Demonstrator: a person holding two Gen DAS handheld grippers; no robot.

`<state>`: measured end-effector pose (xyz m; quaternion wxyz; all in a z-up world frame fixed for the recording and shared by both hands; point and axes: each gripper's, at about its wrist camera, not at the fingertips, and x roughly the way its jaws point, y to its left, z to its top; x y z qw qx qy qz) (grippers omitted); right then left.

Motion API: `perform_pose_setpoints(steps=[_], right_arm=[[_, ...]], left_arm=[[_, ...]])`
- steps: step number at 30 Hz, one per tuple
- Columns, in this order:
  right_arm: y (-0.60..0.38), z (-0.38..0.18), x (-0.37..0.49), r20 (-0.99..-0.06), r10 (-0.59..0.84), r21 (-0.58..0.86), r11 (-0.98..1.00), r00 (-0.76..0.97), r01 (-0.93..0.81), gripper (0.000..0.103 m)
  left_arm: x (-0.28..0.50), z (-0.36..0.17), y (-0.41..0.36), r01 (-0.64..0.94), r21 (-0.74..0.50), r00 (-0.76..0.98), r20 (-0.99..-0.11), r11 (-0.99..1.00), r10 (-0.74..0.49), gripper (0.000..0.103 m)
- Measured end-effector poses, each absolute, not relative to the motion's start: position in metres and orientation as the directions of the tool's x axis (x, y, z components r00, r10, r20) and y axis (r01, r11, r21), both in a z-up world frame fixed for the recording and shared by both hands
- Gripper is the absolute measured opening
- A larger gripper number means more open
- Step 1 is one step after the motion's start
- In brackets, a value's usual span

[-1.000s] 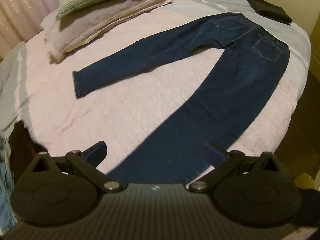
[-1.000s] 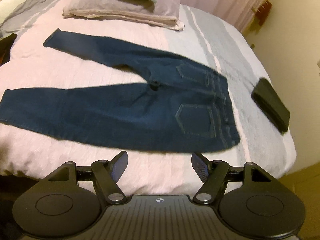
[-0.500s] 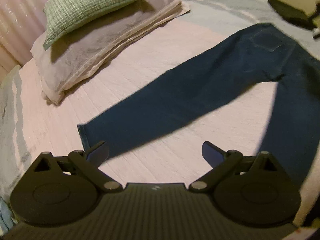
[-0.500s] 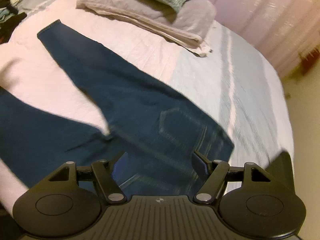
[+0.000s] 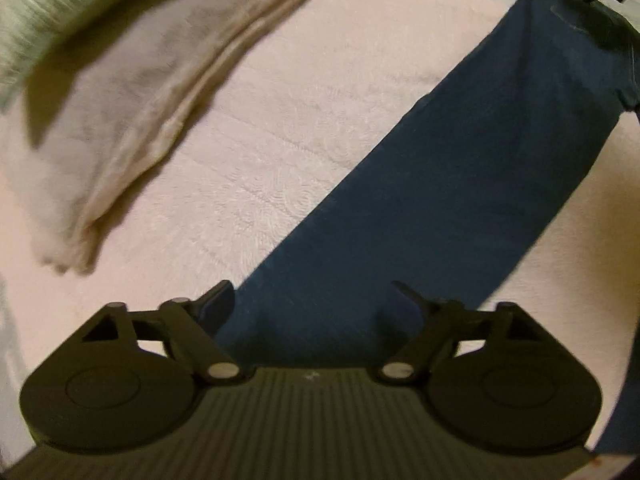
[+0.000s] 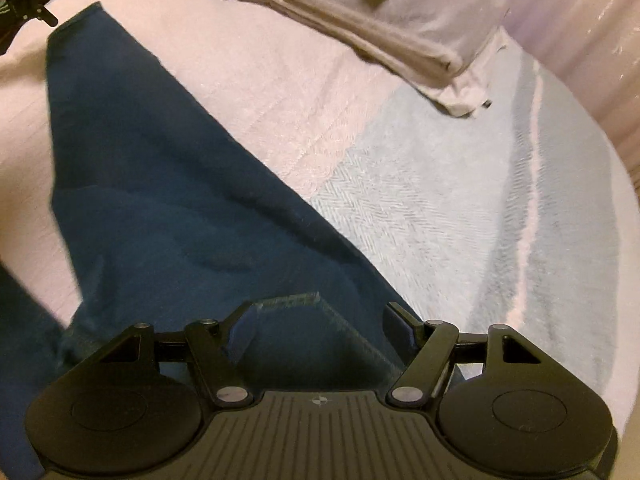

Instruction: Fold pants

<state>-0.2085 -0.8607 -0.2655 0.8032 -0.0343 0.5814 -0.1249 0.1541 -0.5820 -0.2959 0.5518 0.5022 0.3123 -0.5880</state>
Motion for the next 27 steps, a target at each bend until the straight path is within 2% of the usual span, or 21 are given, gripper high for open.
perform_pose_setpoints(steps=[4, 5, 7, 10, 21, 22, 25, 27], right_arm=[[-0.875, -0.287, -0.192, -0.93, -0.235, -0.184, 0.963, 0.283, 0.197, 0.067], [-0.876, -0.291, -0.189, -0.933, -0.227, -0.175, 0.964, 0.278, 0.201, 0.067], [-0.875, -0.3, -0.185, -0.938, -0.222, -0.177, 0.967, 0.268, 0.181, 0.067], [-0.877, -0.311, -0.182, -0.946, -0.209, -0.175, 0.972, 0.248, 0.154, 0.067], [-0.895, -0.322, -0.183, -0.954, -0.198, -0.163, 0.972, 0.225, 0.167, 0.067], [-0.895, -0.323, -0.184, -0.954, -0.2, -0.164, 0.972, 0.224, 0.17, 0.067], [-0.898, -0.322, -0.187, -0.954, -0.194, -0.157, 0.973, 0.228, 0.171, 0.067], [-0.9, -0.322, -0.188, -0.955, -0.191, -0.153, 0.973, 0.227, 0.172, 0.067]], left_arm=[[0.171, -0.326, -0.608, 0.943, 0.127, 0.035, -0.958, -0.308, -0.286, 0.064], [0.175, -0.333, -0.614, 0.937, 0.111, 0.019, -0.963, -0.33, -0.268, 0.057], [0.181, -0.342, -0.626, 0.925, 0.075, -0.016, -0.972, -0.373, -0.235, 0.053], [0.191, -0.353, -0.639, 0.916, 0.021, -0.055, -0.982, -0.4, -0.179, 0.04], [0.219, -0.391, -0.674, 0.866, -0.18, -0.186, -0.982, -0.466, 0.034, 0.041], [0.22, -0.391, -0.676, 0.865, -0.185, -0.187, -0.981, -0.466, 0.043, 0.036], [0.22, -0.385, -0.676, 0.862, -0.17, -0.166, -0.985, -0.477, 0.05, 0.011], [0.221, -0.377, -0.672, 0.862, -0.16, -0.159, -0.986, -0.48, 0.044, 0.008]])
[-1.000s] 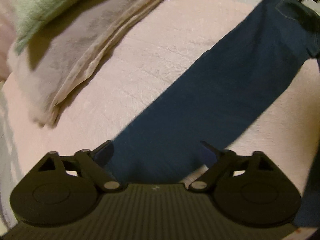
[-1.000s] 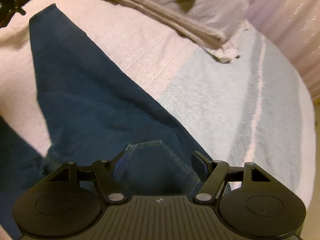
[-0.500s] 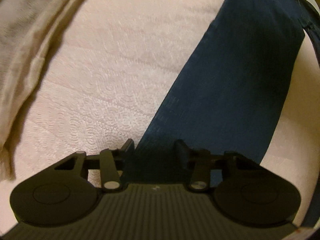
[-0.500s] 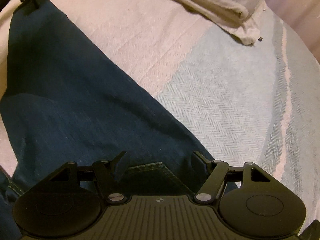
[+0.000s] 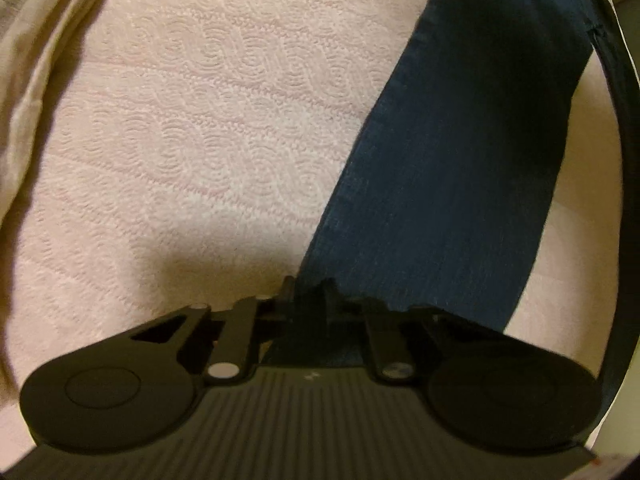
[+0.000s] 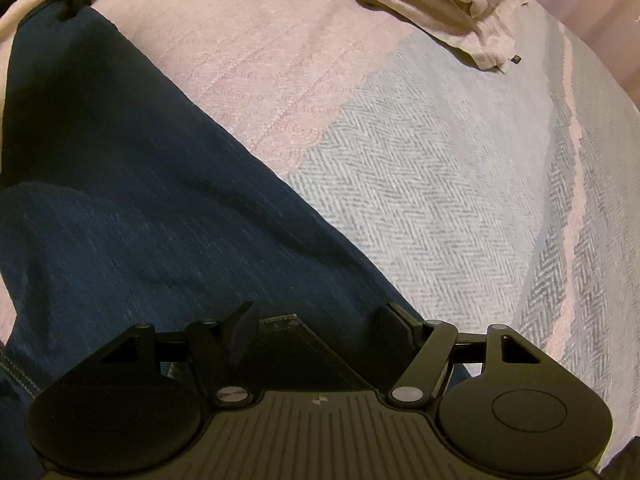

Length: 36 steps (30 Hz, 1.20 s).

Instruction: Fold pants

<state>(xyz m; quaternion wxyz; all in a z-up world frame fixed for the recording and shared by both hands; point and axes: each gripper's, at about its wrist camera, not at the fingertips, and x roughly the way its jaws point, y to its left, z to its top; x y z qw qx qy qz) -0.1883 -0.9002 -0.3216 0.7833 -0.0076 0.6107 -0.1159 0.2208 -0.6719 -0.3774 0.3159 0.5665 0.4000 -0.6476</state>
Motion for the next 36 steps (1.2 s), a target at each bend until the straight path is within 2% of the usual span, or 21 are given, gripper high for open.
perform_pose_setpoints(steps=[2, 4, 13, 19, 23, 25, 26, 27, 29, 31, 32, 33, 36], right_arm=[[-0.904, -0.32, -0.19, -0.954, -0.193, -0.155, 0.972, 0.228, 0.177, 0.067], [-0.907, -0.317, -0.19, -0.952, -0.195, -0.153, 0.97, 0.234, 0.188, 0.067], [-0.922, -0.303, -0.211, -0.949, -0.229, -0.193, 0.965, 0.217, 0.175, 0.067], [-0.946, -0.303, -0.239, -0.953, -0.253, -0.241, 0.967, 0.168, 0.085, 0.067], [-0.97, -0.31, -0.233, -0.961, -0.211, -0.208, 0.977, 0.178, 0.035, 0.066], [-0.982, -0.318, -0.227, -0.971, -0.171, -0.17, 0.985, 0.169, 0.022, 0.059], [-0.99, -0.325, -0.222, -0.98, -0.137, -0.136, 0.991, 0.145, 0.014, 0.049], [-0.993, -0.331, -0.219, -0.985, -0.114, -0.115, 0.993, 0.129, -0.005, 0.045], [-0.997, -0.339, -0.214, -0.992, -0.062, -0.067, 0.997, 0.106, -0.041, 0.039], [-1.0, -0.343, -0.212, -0.996, -0.006, -0.011, 0.999, 0.092, -0.051, 0.024], [-0.999, -0.342, -0.211, -0.996, 0.011, 0.007, 0.998, 0.085, -0.056, 0.008], [-0.996, -0.341, -0.211, -0.996, -0.001, -0.007, 0.997, 0.084, -0.071, 0.002], [-0.983, -0.325, -0.217, -0.991, -0.061, -0.073, 0.993, 0.117, -0.095, 0.0]], left_arm=[[0.219, -0.37, -0.668, 0.865, -0.149, -0.152, -0.988, -0.479, 0.032, 0.007], [0.215, -0.362, -0.664, 0.863, -0.131, -0.136, -0.99, -0.489, 0.024, 0.001], [0.175, -0.326, -0.638, 0.851, 0.055, 0.01, -0.996, -0.522, -0.088, 0.0], [0.148, -0.314, -0.625, 0.854, 0.122, 0.068, -0.99, -0.506, -0.125, 0.0], [0.141, -0.311, -0.621, 0.867, 0.147, 0.098, -0.987, -0.476, -0.126, 0.0], [0.137, -0.308, -0.619, 0.865, 0.16, 0.117, -0.986, -0.475, -0.12, 0.0], [0.135, -0.309, -0.619, 0.866, 0.163, 0.122, -0.986, -0.473, -0.116, 0.0], [0.132, -0.309, -0.619, 0.862, 0.17, 0.131, -0.985, -0.478, -0.115, 0.0], [0.13, -0.308, -0.619, 0.858, 0.183, 0.148, -0.983, -0.479, -0.11, 0.0], [0.127, -0.306, -0.617, 0.859, 0.193, 0.161, -0.981, -0.474, -0.109, 0.0], [0.126, -0.304, -0.616, 0.86, 0.198, 0.167, -0.98, -0.469, -0.109, 0.0], [0.124, -0.302, -0.615, 0.861, 0.201, 0.17, -0.979, -0.466, -0.109, 0.0], [0.116, -0.291, -0.609, 0.865, 0.221, 0.188, -0.975, -0.451, -0.118, 0.0]])
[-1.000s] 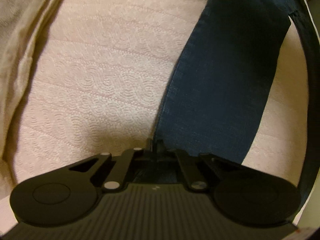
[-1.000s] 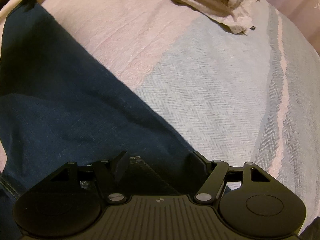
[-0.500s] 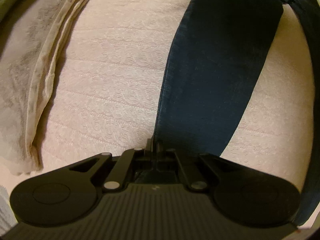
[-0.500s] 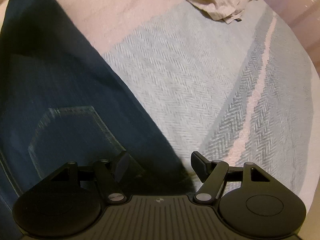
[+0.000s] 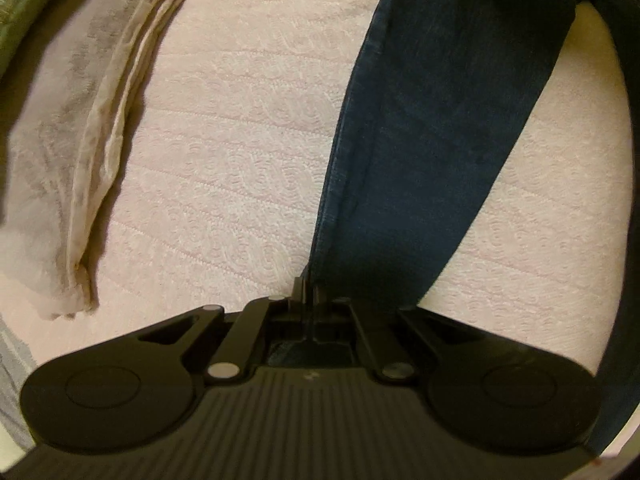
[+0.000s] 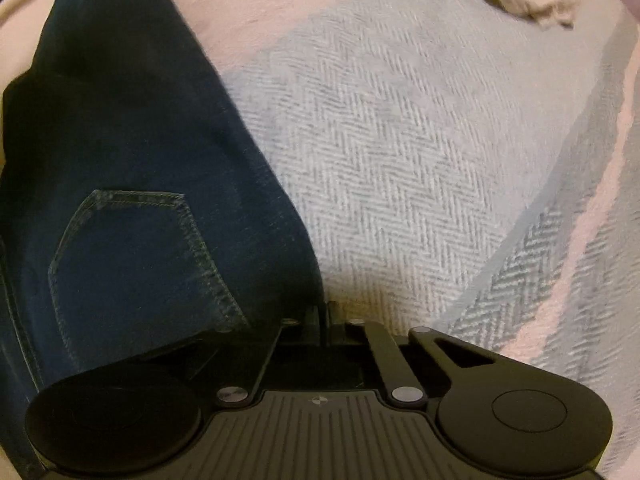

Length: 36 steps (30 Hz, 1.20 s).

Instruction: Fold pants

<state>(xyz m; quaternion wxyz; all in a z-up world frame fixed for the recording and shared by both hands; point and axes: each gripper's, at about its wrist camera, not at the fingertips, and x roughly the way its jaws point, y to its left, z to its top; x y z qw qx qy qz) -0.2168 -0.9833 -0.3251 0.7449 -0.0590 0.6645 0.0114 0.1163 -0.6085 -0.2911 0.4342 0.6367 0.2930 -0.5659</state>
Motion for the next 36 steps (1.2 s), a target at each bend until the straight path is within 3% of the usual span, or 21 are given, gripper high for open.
perform_pose_setpoints(steps=[5, 11, 17, 24, 28, 33, 36], right_arm=[[-0.946, -0.266, -0.248, -0.94, -0.21, -0.233, 0.971, 0.269, -0.053, 0.0], [-0.842, -0.205, -0.323, -0.798, -0.435, -0.468, 0.883, 0.417, 0.026, 0.0], [-0.707, -0.205, -0.408, -0.668, -0.635, -0.614, 0.765, 0.388, 0.195, 0.0], [-0.585, -0.29, -0.46, -0.659, -0.714, -0.659, 0.7, 0.238, 0.275, 0.0], [-0.557, -0.339, -0.467, -0.666, -0.725, -0.666, 0.685, 0.179, 0.296, 0.0], [-0.547, -0.342, -0.472, -0.689, -0.715, -0.613, 0.661, 0.118, 0.433, 0.0], [-0.519, -0.323, -0.483, -0.692, -0.711, -0.587, 0.655, 0.125, 0.475, 0.004]], left_arm=[[0.097, -0.255, -0.585, 0.864, 0.283, 0.232, -0.958, -0.416, -0.17, 0.0], [0.054, -0.191, -0.506, 0.877, 0.328, 0.244, -0.934, -0.352, -0.261, 0.0], [-0.02, -0.157, -0.383, 0.868, 0.321, 0.201, -0.925, -0.378, -0.321, 0.0], [-0.111, -0.227, -0.253, 0.844, 0.244, 0.104, -0.948, -0.478, -0.301, 0.0], [-0.145, -0.29, -0.224, 0.833, 0.244, 0.112, -0.953, -0.496, -0.281, 0.0], [-0.15, -0.319, -0.22, 0.858, 0.253, 0.135, -0.95, -0.447, -0.28, 0.001], [-0.14, -0.311, -0.218, 0.9, 0.213, 0.112, -0.957, -0.381, -0.268, 0.008]])
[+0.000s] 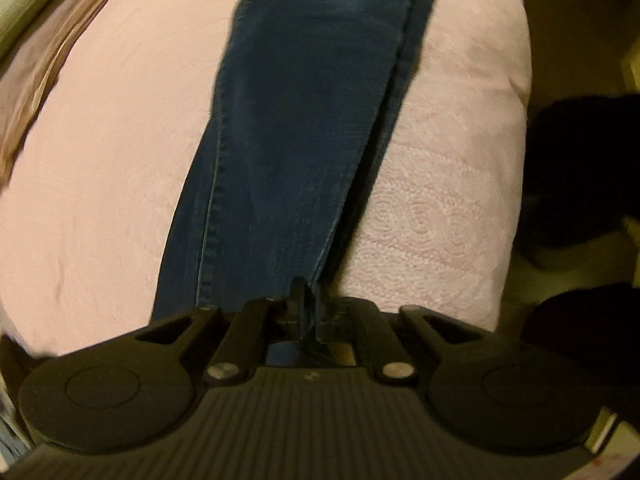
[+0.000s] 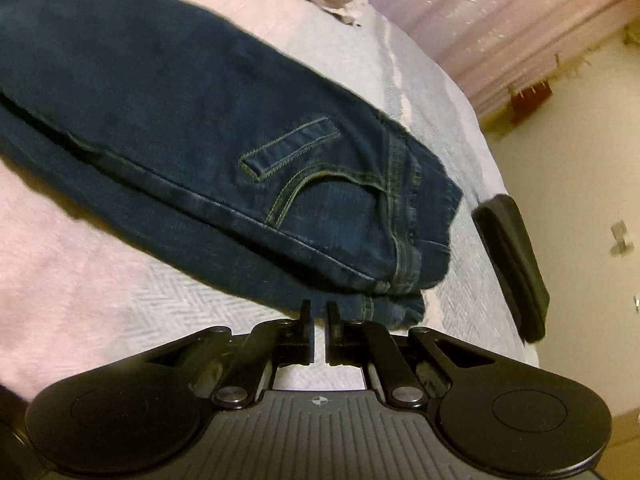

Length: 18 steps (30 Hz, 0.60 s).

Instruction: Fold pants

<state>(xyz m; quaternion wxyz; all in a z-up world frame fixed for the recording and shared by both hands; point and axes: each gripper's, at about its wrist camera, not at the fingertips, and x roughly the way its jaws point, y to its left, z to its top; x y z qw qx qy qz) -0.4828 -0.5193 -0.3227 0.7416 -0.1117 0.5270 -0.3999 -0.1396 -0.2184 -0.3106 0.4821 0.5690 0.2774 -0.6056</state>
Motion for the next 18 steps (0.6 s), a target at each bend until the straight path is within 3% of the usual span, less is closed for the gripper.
perform_pose_setpoints(steps=[1, 3, 5, 11, 18], right_arm=[[-0.516, -0.317, -0.48, -0.697, -0.705, -0.572, 0.658, 0.133, 0.489, 0.008], [-0.502, -0.304, -0.472, -0.701, -0.697, -0.532, 0.652, 0.151, 0.54, 0.045], [-0.489, -0.294, -0.456, -0.712, -0.677, -0.476, 0.66, 0.187, 0.581, 0.059], [-0.441, -0.28, -0.391, -0.748, -0.591, -0.347, 0.737, 0.303, 0.58, 0.059], [-0.379, -0.294, -0.283, -0.758, -0.434, -0.304, 0.896, 0.488, 0.324, 0.059]], left_arm=[[-0.137, -0.307, -0.214, 0.909, 0.199, 0.104, -0.959, -0.365, -0.262, 0.012], [-0.133, -0.297, -0.209, 0.927, 0.182, 0.097, -0.961, -0.328, -0.258, 0.013], [-0.124, -0.286, -0.204, 0.948, 0.168, 0.093, -0.959, -0.271, -0.269, 0.016], [-0.061, -0.278, -0.199, 0.991, 0.134, 0.119, -0.932, -0.02, -0.342, 0.025], [-0.002, -0.324, -0.212, 0.995, 0.1, 0.091, -0.947, -0.012, -0.309, 0.026]])
